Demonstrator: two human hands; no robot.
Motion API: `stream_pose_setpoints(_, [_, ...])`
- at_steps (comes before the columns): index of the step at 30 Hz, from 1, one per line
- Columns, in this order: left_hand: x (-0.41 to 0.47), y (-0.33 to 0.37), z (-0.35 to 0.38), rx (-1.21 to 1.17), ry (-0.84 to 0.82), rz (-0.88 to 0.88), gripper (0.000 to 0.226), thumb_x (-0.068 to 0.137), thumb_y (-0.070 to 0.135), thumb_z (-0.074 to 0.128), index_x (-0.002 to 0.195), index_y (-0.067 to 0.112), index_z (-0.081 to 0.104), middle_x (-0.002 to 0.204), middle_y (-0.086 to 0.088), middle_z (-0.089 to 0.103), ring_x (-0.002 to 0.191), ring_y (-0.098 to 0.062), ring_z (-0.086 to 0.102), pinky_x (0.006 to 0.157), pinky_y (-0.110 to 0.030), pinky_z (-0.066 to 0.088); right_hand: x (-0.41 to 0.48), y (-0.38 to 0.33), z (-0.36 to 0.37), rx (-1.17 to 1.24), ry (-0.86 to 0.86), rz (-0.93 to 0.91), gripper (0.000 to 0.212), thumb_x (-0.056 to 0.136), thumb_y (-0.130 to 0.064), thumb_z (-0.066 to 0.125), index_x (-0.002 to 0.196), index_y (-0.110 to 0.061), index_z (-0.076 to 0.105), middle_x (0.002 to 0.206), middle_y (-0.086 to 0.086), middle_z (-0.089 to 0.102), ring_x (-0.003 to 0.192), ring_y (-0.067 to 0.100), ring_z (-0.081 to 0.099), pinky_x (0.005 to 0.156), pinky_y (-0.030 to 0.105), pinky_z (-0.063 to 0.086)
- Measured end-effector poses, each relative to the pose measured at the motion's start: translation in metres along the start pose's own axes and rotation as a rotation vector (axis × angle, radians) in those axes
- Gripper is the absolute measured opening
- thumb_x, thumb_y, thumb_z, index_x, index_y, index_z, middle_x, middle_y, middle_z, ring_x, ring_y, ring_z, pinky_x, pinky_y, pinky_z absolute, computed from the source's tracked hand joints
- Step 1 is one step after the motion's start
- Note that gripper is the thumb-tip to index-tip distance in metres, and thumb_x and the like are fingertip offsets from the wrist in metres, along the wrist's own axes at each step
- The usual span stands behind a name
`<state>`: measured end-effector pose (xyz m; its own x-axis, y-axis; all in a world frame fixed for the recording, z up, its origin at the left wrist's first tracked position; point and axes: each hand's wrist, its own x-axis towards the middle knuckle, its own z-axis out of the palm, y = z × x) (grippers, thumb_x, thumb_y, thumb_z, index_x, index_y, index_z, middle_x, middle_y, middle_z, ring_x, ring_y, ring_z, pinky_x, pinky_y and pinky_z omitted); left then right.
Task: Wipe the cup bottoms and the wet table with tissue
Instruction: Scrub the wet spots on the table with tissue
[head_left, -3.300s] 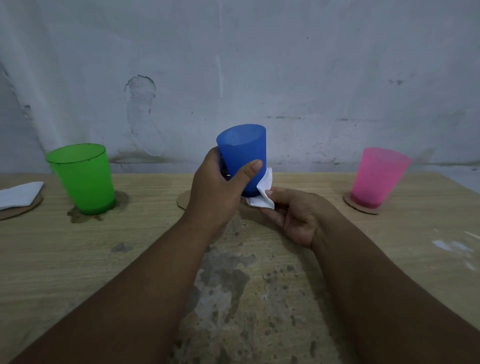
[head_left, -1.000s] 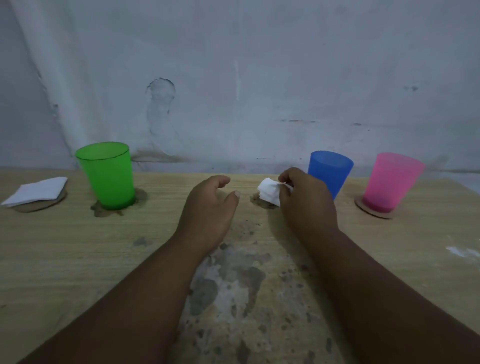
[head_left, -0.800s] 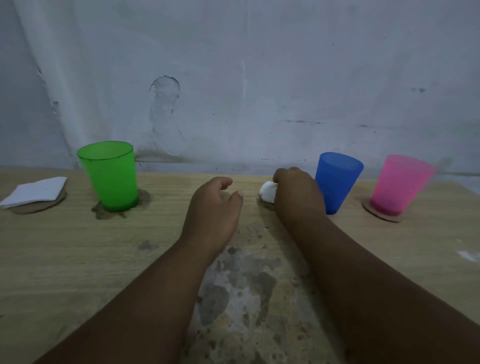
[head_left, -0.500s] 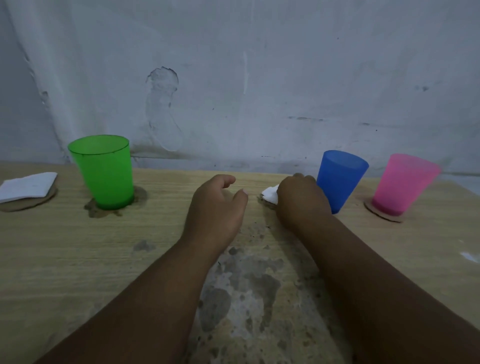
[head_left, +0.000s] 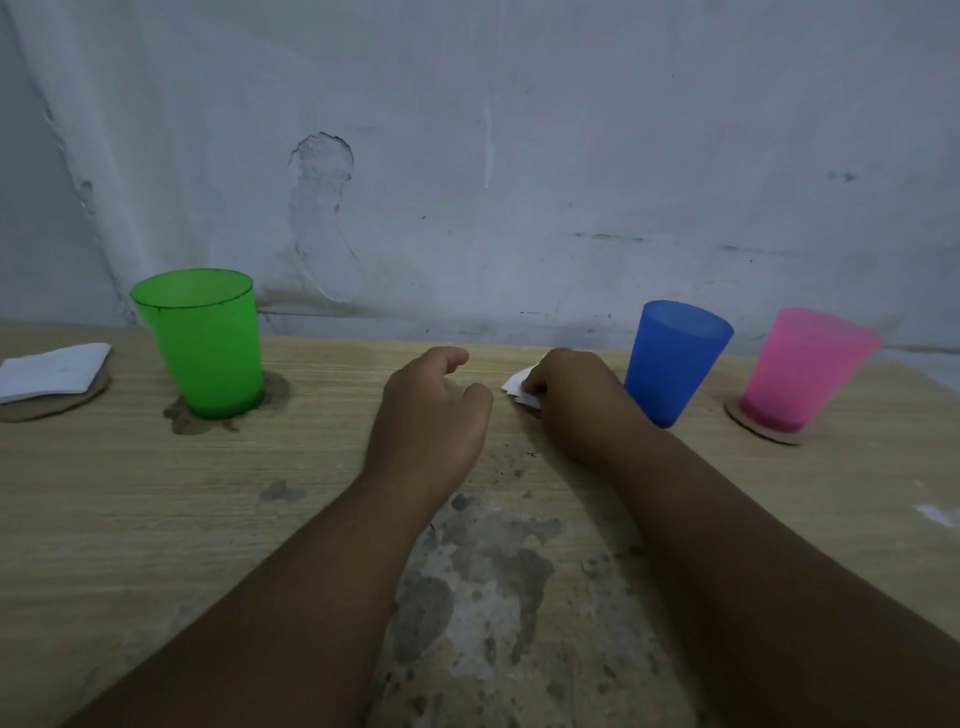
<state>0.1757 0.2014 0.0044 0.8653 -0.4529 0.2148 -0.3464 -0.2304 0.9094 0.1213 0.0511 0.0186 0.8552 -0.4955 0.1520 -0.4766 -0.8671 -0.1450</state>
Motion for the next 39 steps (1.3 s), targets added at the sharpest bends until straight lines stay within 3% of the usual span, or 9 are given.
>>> stream_pose_setpoints(4, [0.000, 0.001, -0.001, -0.054, 0.006, -0.030, 0.050, 0.095, 0.021, 0.055, 0.145, 0.026, 0.050, 0.146, 0.011, 0.051, 0.090, 0.005, 0.055, 0.069, -0.019, 0.041, -0.004, 0.002, -0.001, 0.012, -0.032, -0.072, 0.026, 0.086, -0.008, 0.055, 0.105, -0.016, 0.071, 0.094, 0.004, 0.064, 0.085, 0.021, 0.060, 0.077, 0.033, 0.052])
stream_pose_setpoints(12, [0.004, 0.001, -0.002, -0.156, 0.138, -0.060, 0.048, 0.095, 0.011, 0.049, 0.141, 0.020, 0.054, 0.138, 0.006, 0.057, 0.084, 0.009, 0.050, 0.066, -0.017, 0.038, -0.009, -0.004, -0.003, 0.029, -0.012, -0.024, 0.035, 0.093, -0.011, 0.059, 0.127, -0.017, 0.065, 0.126, 0.008, 0.048, 0.104, 0.022, 0.057, 0.092, 0.032, 0.051])
stream_pose_setpoints(18, [0.003, 0.000, 0.000, -0.156, 0.127, -0.063, 0.045, 0.095, 0.015, 0.048, 0.138, 0.020, 0.056, 0.138, 0.005, 0.058, 0.091, 0.005, 0.053, 0.072, -0.022, 0.040, -0.014, 0.000, -0.004, -0.004, 0.027, -0.010, 0.029, 0.093, -0.016, 0.051, 0.118, -0.017, 0.067, 0.110, 0.008, 0.066, 0.100, 0.027, 0.062, 0.084, 0.036, 0.052])
stream_pose_setpoints(22, [0.003, 0.000, 0.000, -0.140, 0.125, -0.067, 0.046, 0.094, 0.014, 0.048, 0.139, 0.020, 0.056, 0.139, 0.004, 0.058, 0.101, -0.004, 0.055, 0.079, -0.025, 0.041, 0.012, -0.019, -0.025, -0.104, -0.406, 0.146, 0.046, 0.100, -0.019, 0.046, 0.144, -0.004, 0.041, 0.148, 0.012, 0.041, 0.136, 0.026, 0.041, 0.113, 0.037, 0.030])
stream_pose_setpoints(24, [0.004, 0.000, 0.000, -0.137, 0.126, -0.069, 0.046, 0.094, 0.015, 0.048, 0.139, 0.020, 0.056, 0.139, 0.004, 0.058, 0.111, -0.011, 0.054, 0.087, -0.029, 0.041, 0.016, -0.022, -0.025, -0.086, -0.475, 0.138, 0.049, 0.101, -0.016, 0.046, 0.146, -0.002, 0.036, 0.152, 0.011, 0.037, 0.138, 0.024, 0.038, 0.114, 0.035, 0.027])
stream_pose_setpoints(27, [0.005, 0.000, 0.000, -0.128, 0.119, -0.079, 0.047, 0.093, 0.016, 0.048, 0.140, 0.021, 0.055, 0.140, 0.005, 0.057, 0.118, -0.013, 0.054, 0.092, -0.033, 0.044, 0.003, -0.017, -0.014, -0.098, -0.235, 0.021, 0.032, 0.093, -0.011, 0.053, 0.123, -0.011, 0.063, 0.121, 0.011, 0.063, 0.109, 0.026, 0.060, 0.092, 0.036, 0.049])
stream_pose_setpoints(30, [0.004, 0.001, 0.000, -0.126, 0.120, -0.084, 0.047, 0.093, 0.016, 0.048, 0.140, 0.021, 0.055, 0.141, 0.005, 0.057, 0.121, -0.014, 0.053, 0.099, -0.037, 0.046, -0.016, 0.000, -0.004, -0.029, -0.032, -0.124, 0.025, 0.088, -0.008, 0.056, 0.104, -0.018, 0.071, 0.098, 0.005, 0.068, 0.090, 0.024, 0.064, 0.077, 0.034, 0.053])
stream_pose_setpoints(37, [0.004, 0.001, 0.000, -0.124, 0.109, -0.090, 0.047, 0.093, 0.018, 0.049, 0.140, 0.020, 0.055, 0.140, 0.004, 0.057, 0.119, -0.015, 0.055, 0.098, -0.036, 0.047, -0.018, 0.006, -0.003, 0.143, 0.162, 0.123, 0.026, 0.092, -0.009, 0.052, 0.111, -0.013, 0.069, 0.106, 0.010, 0.067, 0.098, 0.028, 0.063, 0.080, 0.033, 0.049])
stream_pose_setpoints(39, [0.003, 0.002, 0.000, -0.115, 0.114, -0.091, 0.047, 0.094, 0.018, 0.049, 0.140, 0.020, 0.055, 0.141, 0.004, 0.057, 0.120, -0.016, 0.054, 0.098, -0.035, 0.046, 0.003, -0.004, -0.011, 0.090, -0.052, 0.228, 0.028, 0.093, -0.012, 0.053, 0.119, -0.007, 0.065, 0.116, 0.013, 0.065, 0.097, 0.026, 0.060, 0.086, 0.035, 0.048])
